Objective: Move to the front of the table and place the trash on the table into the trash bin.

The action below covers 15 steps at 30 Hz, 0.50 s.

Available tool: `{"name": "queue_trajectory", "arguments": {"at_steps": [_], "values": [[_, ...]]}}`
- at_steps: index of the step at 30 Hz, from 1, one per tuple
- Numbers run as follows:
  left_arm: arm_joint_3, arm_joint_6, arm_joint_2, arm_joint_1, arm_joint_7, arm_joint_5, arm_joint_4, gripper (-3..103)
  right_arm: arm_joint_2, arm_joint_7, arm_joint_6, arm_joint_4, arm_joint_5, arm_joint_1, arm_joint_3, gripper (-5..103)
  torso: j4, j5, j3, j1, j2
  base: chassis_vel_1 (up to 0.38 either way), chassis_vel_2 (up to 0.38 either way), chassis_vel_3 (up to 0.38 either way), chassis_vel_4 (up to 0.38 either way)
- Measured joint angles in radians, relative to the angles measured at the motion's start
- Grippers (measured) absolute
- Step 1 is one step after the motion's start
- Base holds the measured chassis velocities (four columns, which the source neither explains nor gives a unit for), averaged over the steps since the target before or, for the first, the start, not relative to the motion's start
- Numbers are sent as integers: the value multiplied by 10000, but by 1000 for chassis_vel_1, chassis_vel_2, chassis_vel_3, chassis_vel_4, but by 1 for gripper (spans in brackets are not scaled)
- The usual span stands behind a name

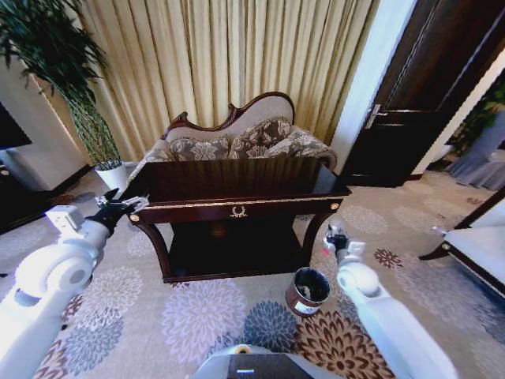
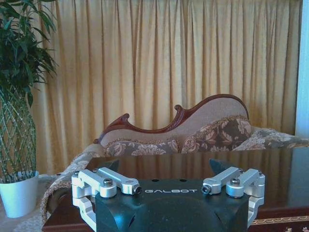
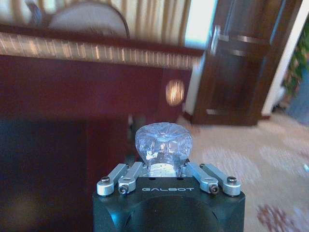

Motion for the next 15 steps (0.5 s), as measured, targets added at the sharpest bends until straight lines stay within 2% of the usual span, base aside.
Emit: {"name": "queue_trajectory", "arguments": {"at_steps": [2, 3, 9, 10, 13, 15], "values": [[-27, -13, 4, 76, -1, 0, -34, 100, 493, -25, 455, -1206, -441, 401, -230, 25, 0, -1, 0, 1, 0, 0, 0, 0, 0], [-27, -13, 4, 76, -1, 0, -34, 100, 493, -25, 455, -1206, -441, 401, -230, 25, 0, -1, 0, 1, 0, 0, 0, 0, 0], [-72, -93, 0, 151, -2, 9, -32, 100, 1648, 11, 1669, -3446, -957, 1191, -591, 25, 0, -1, 1, 2, 0, 0, 0, 0, 0], [-72, -93, 0, 151, -2, 9, -32, 100, 1648, 11, 1669, -3446, -957, 1191, -591, 25, 0, -1, 1, 2, 0, 0, 0, 0, 0], [-209, -114, -84, 227, -7, -16, -97, 100, 2088, 296, 2598, -4624, -1063, 1566, -899, 25, 0, -3, 1, 2, 0, 0, 0, 0, 0], [-248, -122, -104, 257, -4, -29, -110, 100, 2247, 458, 2862, -5023, -1062, 1696, -975, 25, -1, 1, 1, 2, 0, 0, 0, 0, 0]]}}
